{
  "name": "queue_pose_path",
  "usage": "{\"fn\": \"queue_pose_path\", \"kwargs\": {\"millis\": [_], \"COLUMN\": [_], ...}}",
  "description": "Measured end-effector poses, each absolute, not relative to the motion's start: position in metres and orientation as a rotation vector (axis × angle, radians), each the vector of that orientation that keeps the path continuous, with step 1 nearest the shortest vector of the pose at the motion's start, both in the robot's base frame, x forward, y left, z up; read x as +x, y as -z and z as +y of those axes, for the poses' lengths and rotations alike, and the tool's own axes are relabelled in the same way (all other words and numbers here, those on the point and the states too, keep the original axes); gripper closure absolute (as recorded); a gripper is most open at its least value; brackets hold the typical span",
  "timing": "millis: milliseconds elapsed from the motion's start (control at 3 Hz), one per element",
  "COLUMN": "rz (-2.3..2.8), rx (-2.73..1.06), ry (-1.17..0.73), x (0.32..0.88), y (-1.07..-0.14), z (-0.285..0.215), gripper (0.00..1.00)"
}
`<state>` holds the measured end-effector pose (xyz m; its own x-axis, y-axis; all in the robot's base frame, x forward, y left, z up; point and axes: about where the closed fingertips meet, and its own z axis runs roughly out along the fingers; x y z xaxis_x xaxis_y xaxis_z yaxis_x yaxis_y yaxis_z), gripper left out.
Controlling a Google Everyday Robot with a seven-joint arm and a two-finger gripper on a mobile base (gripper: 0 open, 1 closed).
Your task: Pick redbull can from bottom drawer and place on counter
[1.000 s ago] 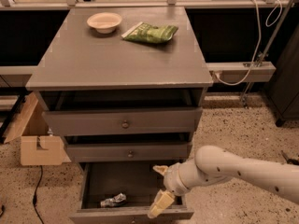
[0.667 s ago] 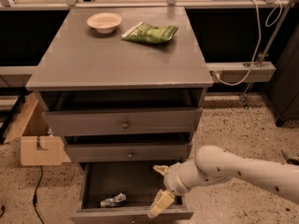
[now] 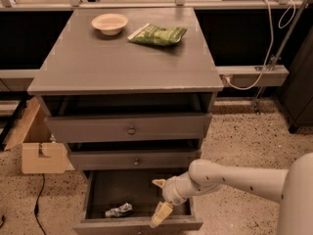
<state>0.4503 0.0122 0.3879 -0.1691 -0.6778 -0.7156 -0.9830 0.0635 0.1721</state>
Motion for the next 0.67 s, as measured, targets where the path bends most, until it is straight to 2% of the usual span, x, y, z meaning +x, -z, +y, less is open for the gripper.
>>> {"fn": "queue_pose_path", "kwargs": {"millis": [667], "rz": [1.827], "rx": [-1.688], "ry": [-0.925], "x": [0.476], "y": [-0.277], "z": [0.06], "gripper": [0.0]}}
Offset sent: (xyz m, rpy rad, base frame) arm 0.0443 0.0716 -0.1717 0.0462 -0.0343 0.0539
